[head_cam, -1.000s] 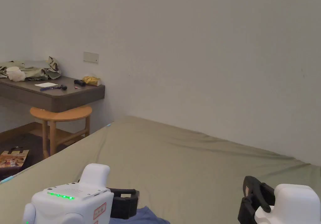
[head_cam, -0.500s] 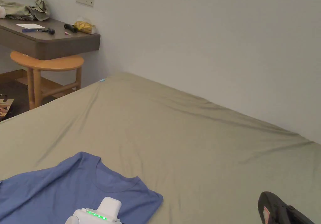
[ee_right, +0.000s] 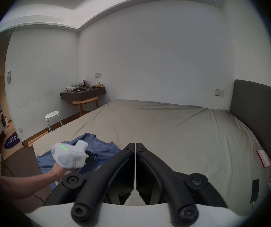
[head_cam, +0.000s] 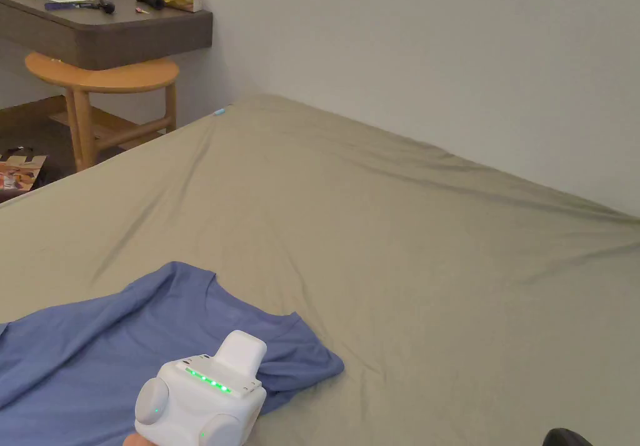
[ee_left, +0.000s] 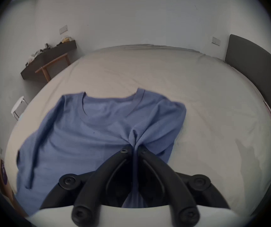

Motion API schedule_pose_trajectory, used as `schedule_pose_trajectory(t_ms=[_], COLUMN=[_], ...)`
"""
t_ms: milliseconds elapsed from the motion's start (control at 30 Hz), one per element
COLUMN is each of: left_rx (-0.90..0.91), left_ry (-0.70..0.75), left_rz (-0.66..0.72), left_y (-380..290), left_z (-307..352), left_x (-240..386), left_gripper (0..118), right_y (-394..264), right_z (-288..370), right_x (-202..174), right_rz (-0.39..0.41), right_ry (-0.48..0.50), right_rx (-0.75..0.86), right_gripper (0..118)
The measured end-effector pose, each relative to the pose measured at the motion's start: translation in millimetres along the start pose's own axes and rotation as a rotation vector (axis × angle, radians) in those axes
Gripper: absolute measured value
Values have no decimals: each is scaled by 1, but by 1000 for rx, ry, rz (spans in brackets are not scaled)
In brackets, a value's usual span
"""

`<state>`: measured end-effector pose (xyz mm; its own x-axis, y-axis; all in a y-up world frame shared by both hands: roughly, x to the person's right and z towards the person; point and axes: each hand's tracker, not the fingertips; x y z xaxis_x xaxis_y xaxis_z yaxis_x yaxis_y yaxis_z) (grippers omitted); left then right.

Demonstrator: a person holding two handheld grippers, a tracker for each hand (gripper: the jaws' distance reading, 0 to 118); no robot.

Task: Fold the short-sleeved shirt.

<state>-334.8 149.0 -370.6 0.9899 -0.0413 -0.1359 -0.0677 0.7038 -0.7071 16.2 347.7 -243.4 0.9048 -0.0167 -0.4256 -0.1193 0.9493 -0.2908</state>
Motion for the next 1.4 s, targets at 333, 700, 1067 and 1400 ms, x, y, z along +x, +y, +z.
schedule_pose_trajectory(t_ms=[333, 700, 1067, 1400], left_rx=[152, 194, 0, 14], left_ry=[-155, -669, -770, -657], left_rz=[-183, -372, -596, -286], left_y=[74, 55, -47, 3], left_z=[55, 147, 192, 191], left_x=[135, 420, 557, 408], left_gripper=[4, 4, 102, 113], right_y=[-8, -2, -17, -15], right_z=[92, 206, 276, 269], right_x=[83, 150, 174, 160], right_rz=[2, 22, -26, -64], right_ry=[-153, -448, -569, -531], right_rx=[2, 106, 117, 141], right_gripper=[2, 2, 2, 2])
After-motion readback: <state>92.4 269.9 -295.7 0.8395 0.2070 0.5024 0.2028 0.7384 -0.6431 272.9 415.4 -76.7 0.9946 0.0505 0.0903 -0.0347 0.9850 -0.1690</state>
